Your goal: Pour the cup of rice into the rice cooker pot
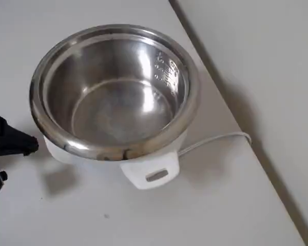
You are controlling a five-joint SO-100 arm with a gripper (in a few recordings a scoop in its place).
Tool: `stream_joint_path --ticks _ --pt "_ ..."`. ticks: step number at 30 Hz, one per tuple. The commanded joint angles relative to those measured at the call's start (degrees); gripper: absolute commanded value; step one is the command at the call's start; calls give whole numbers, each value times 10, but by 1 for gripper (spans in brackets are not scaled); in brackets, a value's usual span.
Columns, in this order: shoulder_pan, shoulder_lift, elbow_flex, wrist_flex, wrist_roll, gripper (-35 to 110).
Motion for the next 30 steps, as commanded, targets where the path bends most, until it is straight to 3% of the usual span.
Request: stream_joint_path --ticks 1,30 --pt "1 8 -2 -10 3 0" --pt "-52 7 -2 -10 -22 0"
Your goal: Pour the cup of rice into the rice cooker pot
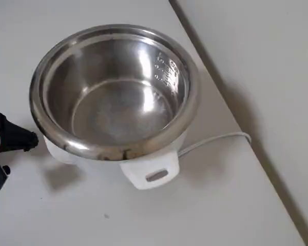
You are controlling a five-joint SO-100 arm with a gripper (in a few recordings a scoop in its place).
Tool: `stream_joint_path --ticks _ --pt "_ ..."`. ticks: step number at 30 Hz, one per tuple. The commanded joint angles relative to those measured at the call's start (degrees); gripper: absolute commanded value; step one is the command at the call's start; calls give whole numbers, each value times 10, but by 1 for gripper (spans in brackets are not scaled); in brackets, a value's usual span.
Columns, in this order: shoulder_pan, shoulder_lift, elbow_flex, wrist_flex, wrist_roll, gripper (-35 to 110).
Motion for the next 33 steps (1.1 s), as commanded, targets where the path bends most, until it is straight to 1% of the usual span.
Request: stream_joint_path --ticks 1,6,8,9,10,14,15,18,19,20,21,23,24,27,29,30,32,33 --pt "-11 7 -2 -10 -14 0" --pt "-4 7 -2 -11 -17 0" --pt "-3 7 -2 -9 -36 0" --pt "-5 7 -7 -4 -62 0" --pt "-8 7 -10 8 -108 0" --pt "-58 7 -15 87 -374 0" --pt "-73 7 -18 106 -428 1" --pt "-101 7 -47 149 -541 8" --pt "-112 7 -62 162 -574 15" --pt "-125 8 -78 176 -603 26" --pt "-142 8 -98 192 -628 32" --pt "-182 9 -127 202 -664 35" --pt "-204 10 -137 202 -677 39" --pt "-279 28 -132 184 -729 43" --pt "-309 27 -102 126 -754 48" --pt "-311 27 -70 66 -774 50" --pt "-294 26 4 -86 -831 56" --pt "-299 -4 4 -125 -808 57"
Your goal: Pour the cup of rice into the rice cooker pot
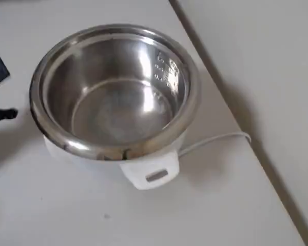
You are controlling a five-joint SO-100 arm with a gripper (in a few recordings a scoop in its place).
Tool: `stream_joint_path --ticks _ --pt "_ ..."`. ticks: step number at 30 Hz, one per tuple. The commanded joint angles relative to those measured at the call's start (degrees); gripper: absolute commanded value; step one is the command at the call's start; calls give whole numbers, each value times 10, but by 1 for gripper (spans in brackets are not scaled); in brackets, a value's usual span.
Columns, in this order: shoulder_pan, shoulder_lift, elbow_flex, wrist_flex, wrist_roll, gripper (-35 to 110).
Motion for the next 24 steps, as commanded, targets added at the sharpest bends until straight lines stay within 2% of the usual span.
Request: stream_joint_path --ticks 1,4,8,13,20,24 --pt "-25 -14 27 -155 -33 58" --pt "-36 -31 28 -180 -23 59" --pt "23 -255 28 -424 -23 62" --pt "33 -425 21 -597 -22 62" --pt "67 -867 -31 -1055 -52 63" --pt "73 -1181 -109 -1373 -69 67"
